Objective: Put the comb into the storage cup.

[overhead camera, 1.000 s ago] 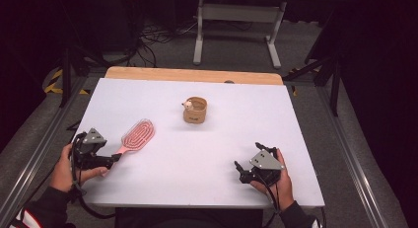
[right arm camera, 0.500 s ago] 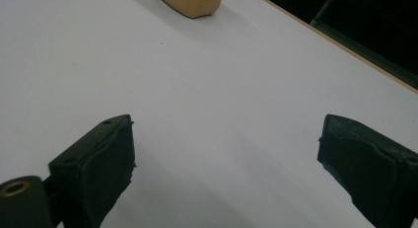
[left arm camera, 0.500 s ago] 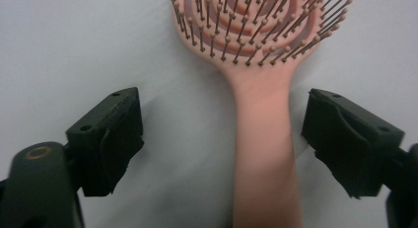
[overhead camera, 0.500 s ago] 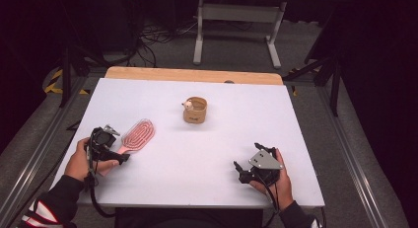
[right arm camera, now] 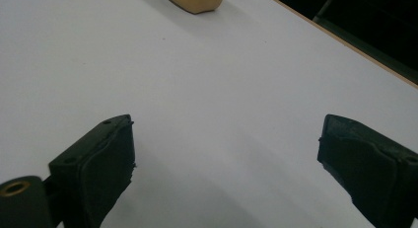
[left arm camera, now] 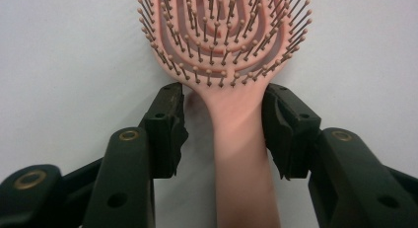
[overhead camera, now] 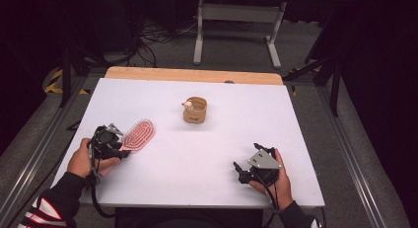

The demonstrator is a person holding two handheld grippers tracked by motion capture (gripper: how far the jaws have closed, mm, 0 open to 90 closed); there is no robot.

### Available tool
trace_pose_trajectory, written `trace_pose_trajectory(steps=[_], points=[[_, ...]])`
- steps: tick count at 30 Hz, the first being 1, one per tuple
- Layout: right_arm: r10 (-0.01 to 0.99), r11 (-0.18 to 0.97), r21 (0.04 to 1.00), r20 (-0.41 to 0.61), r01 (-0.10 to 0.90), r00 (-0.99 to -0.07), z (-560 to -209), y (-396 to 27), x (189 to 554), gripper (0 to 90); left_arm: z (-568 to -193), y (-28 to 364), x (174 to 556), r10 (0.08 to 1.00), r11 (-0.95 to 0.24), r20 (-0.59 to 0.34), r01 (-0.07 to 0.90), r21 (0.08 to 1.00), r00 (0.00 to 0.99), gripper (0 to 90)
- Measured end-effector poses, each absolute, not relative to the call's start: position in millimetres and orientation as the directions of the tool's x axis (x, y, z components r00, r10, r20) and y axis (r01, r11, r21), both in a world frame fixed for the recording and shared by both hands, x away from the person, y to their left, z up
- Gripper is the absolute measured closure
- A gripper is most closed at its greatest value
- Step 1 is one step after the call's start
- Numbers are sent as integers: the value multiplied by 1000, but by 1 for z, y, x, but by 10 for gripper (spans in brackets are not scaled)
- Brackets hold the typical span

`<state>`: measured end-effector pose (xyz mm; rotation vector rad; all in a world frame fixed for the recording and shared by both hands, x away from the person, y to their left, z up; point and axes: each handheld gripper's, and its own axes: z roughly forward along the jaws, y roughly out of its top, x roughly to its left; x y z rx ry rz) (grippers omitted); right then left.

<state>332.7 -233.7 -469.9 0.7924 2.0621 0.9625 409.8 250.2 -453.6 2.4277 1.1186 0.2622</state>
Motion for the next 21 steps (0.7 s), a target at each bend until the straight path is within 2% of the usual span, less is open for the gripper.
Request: trace_pose_trajectory(steps=[2,6,15,21], points=[[758,533,817,-345,222,-553,-470,-234,333,79,-454,253,410,760,-557,-26,671,489,650,572],[765,525,820,-338,227,-549,-470,-235,333,79,-456,257,410,766,-542,-26,666,512,643,685],[761,531,818,-345,222,-549,-470,-234,333,80,-461,261,402,767,-520,-8,628,578,642,692],[768,519,825,-338,221,-544,-469,-235,333,80,-463,258,396,776,-521,51,593,614,629,693]])
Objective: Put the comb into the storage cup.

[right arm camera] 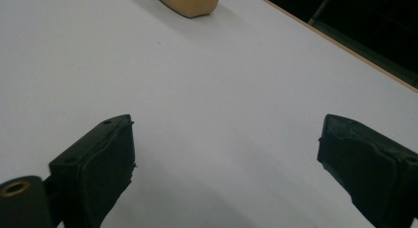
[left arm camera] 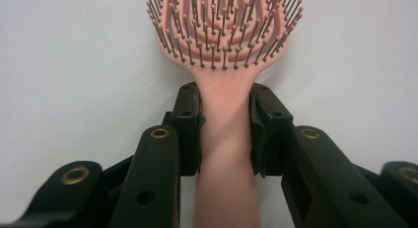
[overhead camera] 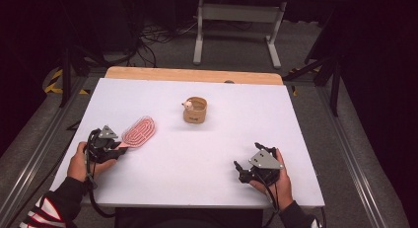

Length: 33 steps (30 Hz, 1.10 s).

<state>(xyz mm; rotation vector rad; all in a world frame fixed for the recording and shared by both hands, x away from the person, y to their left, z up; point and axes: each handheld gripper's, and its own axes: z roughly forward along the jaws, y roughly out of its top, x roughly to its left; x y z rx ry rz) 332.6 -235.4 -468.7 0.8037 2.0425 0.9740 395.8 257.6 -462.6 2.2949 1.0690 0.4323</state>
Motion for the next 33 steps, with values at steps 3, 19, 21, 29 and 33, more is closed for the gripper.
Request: trace_pose_trajectory(steps=[3,19,21,29,33], points=[[768,519,826,-338,220,-543,-469,-236,333,80,-461,257,393,779,-515,65,578,633,623,694],[792,479,851,-311,217,-525,-468,-238,334,77,-447,247,374,780,-493,156,442,750,606,695],[798,463,859,-299,216,-523,-467,-239,334,73,-446,246,373,780,-489,161,429,759,605,695],[826,377,892,-201,250,-527,-462,-242,338,53,-444,239,366,787,-472,187,378,796,588,695],[836,354,900,-183,254,-517,-459,-245,339,52,-445,234,363,792,-457,188,361,813,581,695]])
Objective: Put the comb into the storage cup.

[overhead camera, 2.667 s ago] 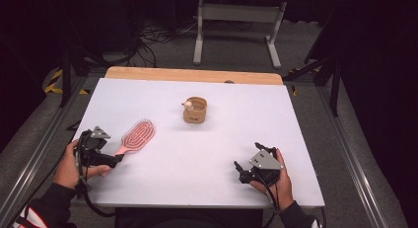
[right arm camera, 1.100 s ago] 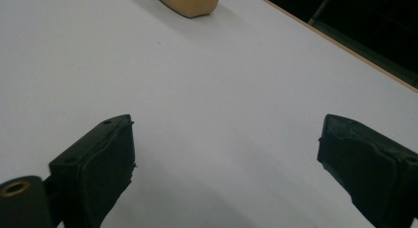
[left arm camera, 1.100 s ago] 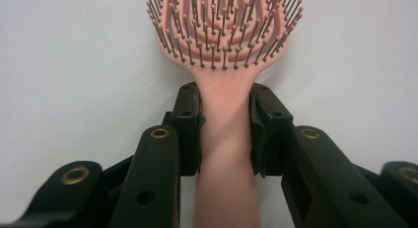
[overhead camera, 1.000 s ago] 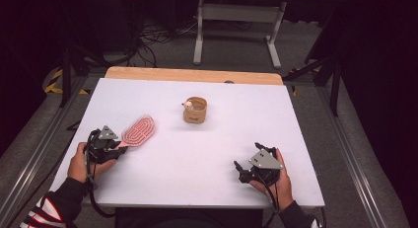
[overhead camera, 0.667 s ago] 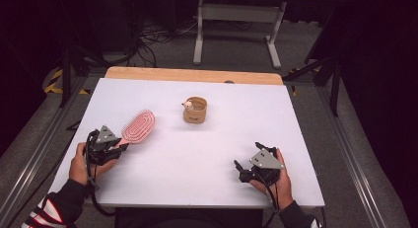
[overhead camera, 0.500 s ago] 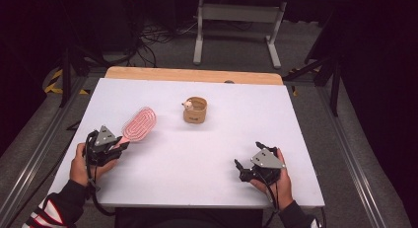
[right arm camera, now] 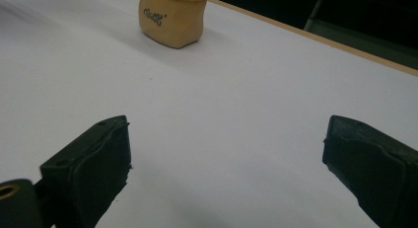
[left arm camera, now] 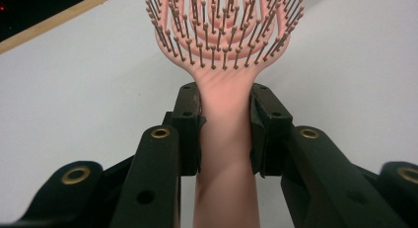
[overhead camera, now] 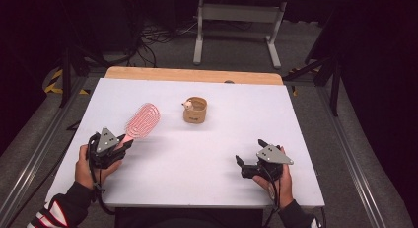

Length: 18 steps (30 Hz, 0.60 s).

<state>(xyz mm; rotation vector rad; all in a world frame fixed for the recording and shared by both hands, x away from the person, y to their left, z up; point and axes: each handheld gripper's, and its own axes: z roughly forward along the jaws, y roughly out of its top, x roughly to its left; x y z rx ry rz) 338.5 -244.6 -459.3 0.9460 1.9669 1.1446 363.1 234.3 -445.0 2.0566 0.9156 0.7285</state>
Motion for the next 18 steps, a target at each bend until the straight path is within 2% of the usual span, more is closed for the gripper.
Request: trace_pose_trajectory(steps=[12,18], points=[[840,328,921,-184,209,-510,-446,-241,341,53,-443,223,357,797,-410,180,299,862,576,695],[830,291,937,-148,191,-537,-436,-231,344,107,-439,218,354,799,-377,161,274,885,579,695]])
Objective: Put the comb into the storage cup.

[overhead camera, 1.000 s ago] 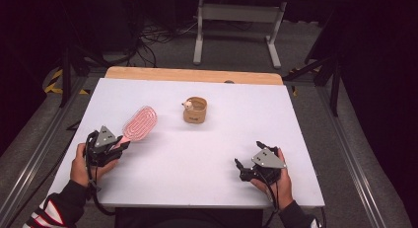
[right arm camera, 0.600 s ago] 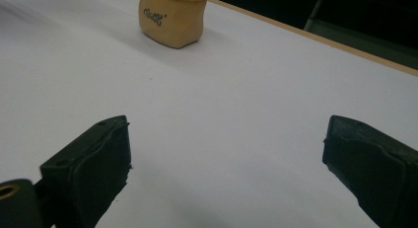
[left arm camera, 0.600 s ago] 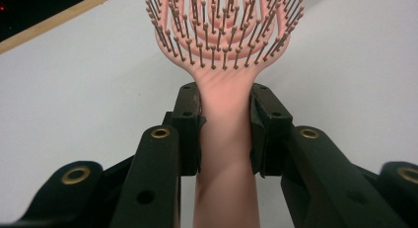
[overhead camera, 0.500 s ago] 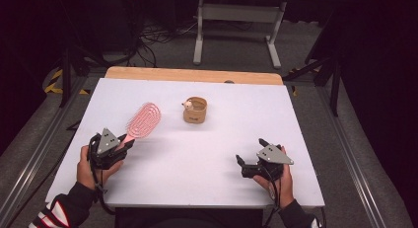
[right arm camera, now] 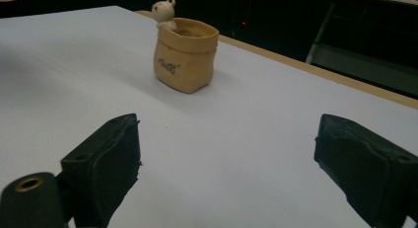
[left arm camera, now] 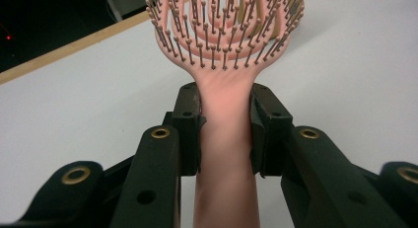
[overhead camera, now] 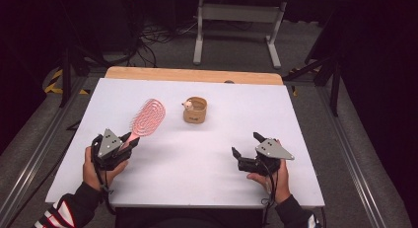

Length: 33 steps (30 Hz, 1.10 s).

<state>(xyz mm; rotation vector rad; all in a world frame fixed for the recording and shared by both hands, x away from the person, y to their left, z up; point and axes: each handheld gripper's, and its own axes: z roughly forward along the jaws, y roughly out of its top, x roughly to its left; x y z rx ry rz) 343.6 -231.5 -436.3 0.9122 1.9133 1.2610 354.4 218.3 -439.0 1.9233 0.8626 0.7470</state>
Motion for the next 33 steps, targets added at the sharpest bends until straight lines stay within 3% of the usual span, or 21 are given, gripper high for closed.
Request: trace_pose_trajectory(steps=[16,33], points=[[768,253,956,-106,147,-632,-406,-174,358,81,-438,186,345,768,-354,183,168,920,614,696],[674,196,958,23,208,-739,-406,-115,374,81,-442,146,330,677,-397,247,62,916,693,696]])
